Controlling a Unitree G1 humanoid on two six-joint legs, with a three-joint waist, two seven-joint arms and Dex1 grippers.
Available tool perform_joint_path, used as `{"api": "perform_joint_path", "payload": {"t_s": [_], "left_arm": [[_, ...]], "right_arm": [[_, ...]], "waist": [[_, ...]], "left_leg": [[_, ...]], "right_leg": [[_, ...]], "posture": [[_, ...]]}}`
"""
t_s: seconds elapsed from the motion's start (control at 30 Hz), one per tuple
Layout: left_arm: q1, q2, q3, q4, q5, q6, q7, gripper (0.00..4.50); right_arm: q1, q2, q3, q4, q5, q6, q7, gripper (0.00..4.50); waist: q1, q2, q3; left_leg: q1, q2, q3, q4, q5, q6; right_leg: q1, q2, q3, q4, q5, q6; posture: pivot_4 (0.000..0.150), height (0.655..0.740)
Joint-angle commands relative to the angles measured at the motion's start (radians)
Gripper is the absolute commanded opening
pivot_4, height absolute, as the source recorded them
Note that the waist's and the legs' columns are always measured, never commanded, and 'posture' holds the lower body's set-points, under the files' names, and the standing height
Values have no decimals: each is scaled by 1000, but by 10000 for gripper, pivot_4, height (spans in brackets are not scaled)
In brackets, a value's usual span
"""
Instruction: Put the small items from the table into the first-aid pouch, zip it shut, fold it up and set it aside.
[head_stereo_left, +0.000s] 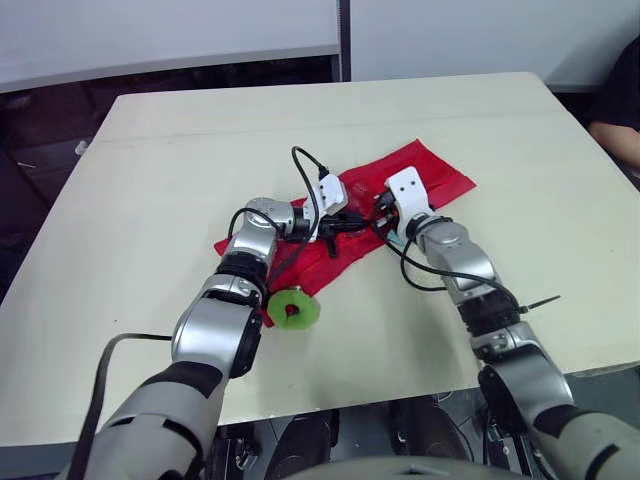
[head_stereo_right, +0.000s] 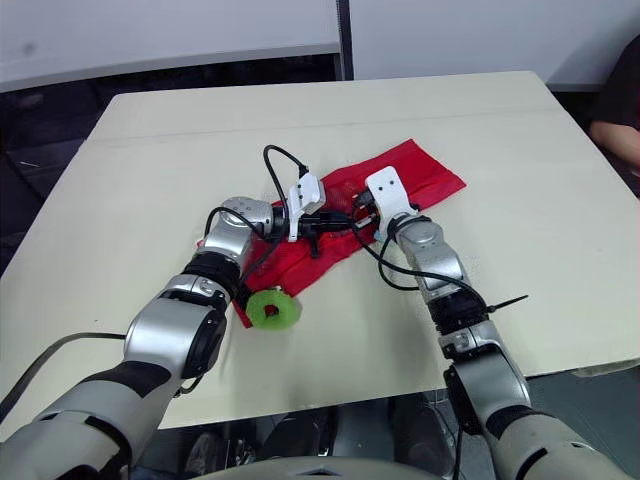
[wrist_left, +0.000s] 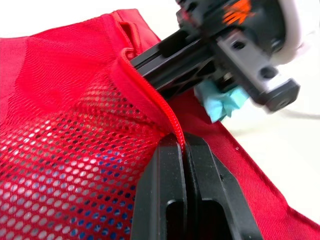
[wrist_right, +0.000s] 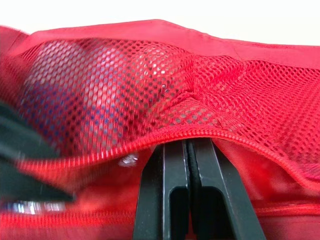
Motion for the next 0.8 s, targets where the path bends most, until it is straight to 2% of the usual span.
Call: {"api": "perform_joint_path", "payload": {"t_s": [0.03,0.27,0.47,0.63,0.73,0.8], "left_arm": [[7,-15,-10,-42,-13,-9,-32,0],[8,-10,-9,-41,-15,-10,-31,0],[4,13,-3,-30,-14,-15,-33,0],[-27,81,-18,16,16,-72,-79,0],[-49,108,-22,43,22,-100,-113,0],[-55,135,-28,44,3,-127,-250,0]], "right_arm": [[-27,38,-2,43,6,-48,2,645],[1,48,3,26,13,-27,53,645],[27,-13,-30,-97,32,14,93,645],[135,-146,-24,-427,147,148,286,645],[200,-207,-35,-584,219,215,345,645],[277,-226,-97,-716,308,192,383,645]], "waist": [[0,0,0],[0,0,0],[3,0,0],[3,0,0],[1,0,0],[4,0,0]], "left_leg": [[0,0,0,0,0,0],[0,0,0,0,0,0],[0,0,0,0,0,0],[-1,0,-1,0,0,0],[-1,0,-1,0,0,0],[-1,0,-1,-1,0,0]], "right_leg": [[0,0,0,0,0,0],[0,0,0,0,0,0],[0,0,0,0,0,0],[-1,0,-1,-1,0,0],[-1,1,-1,0,0,0],[-1,1,-1,0,0,0]], "posture": [[1500,7368],[1500,7368],[1500,7368],[1500,7368],[1500,7368],[1500,7368]]}}
